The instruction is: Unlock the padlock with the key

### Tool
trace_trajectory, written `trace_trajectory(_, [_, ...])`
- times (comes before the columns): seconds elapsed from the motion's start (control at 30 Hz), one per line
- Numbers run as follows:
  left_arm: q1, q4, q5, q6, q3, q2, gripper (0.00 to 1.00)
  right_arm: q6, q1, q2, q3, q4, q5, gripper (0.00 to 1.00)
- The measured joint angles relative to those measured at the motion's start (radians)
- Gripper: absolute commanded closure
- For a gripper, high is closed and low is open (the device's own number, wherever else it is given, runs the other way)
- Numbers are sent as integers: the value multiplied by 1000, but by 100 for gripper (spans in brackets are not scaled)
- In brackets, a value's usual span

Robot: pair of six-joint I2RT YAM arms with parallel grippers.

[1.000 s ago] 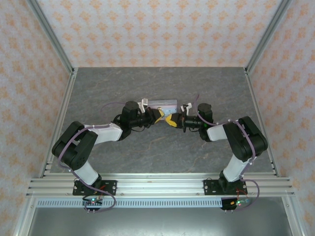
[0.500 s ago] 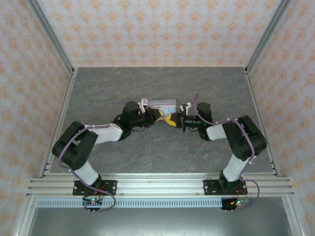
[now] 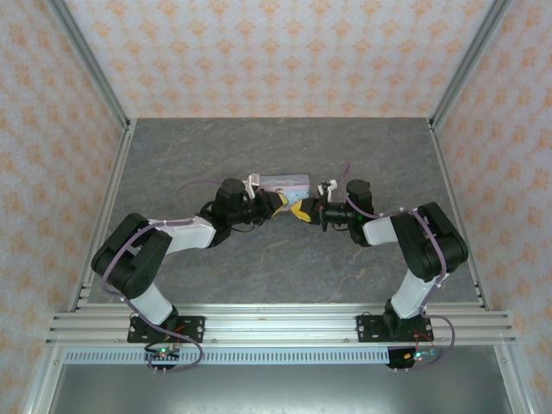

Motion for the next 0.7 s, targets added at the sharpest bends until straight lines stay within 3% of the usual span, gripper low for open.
trace_trajectory(0.7, [-1,-7,-18,0,0,0,100,-1,10,0,7,-16,16,100])
